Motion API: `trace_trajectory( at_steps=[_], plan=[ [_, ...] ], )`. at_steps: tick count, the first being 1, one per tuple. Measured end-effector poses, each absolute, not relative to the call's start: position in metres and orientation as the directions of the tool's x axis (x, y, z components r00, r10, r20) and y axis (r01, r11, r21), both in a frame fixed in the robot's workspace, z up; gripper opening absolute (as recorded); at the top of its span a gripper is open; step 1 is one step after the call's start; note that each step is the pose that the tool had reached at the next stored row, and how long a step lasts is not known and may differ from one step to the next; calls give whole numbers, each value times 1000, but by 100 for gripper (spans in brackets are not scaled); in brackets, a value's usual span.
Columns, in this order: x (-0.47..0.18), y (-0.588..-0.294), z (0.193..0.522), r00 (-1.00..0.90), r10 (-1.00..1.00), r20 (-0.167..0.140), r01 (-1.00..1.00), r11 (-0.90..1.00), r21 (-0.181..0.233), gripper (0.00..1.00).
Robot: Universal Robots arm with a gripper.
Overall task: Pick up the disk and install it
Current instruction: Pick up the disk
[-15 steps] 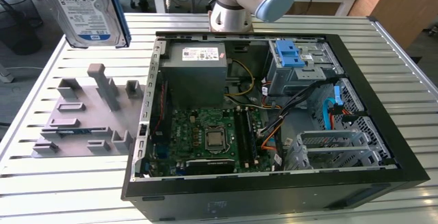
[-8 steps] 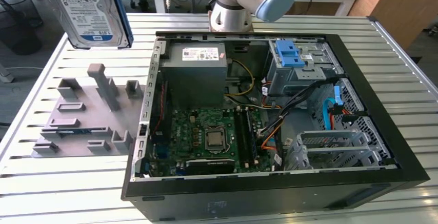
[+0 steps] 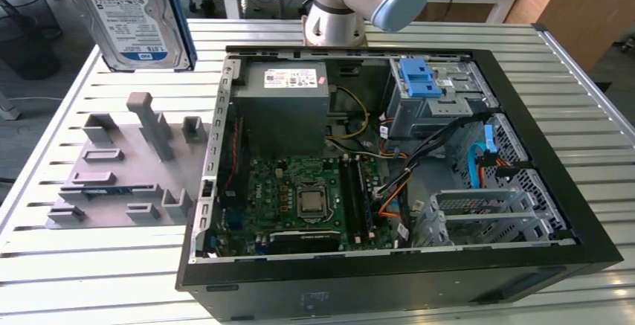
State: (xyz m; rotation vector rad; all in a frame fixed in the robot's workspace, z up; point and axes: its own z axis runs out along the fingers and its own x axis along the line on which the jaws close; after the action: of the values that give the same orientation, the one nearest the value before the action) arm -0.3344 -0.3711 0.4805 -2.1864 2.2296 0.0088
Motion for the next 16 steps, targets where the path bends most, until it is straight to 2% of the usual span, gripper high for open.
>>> trace_trajectory(
  at_steps=[16],
  plan=[
    [-323,-377,481,-19,-1000,-17,-1000,20,-9,36]
  ],
)
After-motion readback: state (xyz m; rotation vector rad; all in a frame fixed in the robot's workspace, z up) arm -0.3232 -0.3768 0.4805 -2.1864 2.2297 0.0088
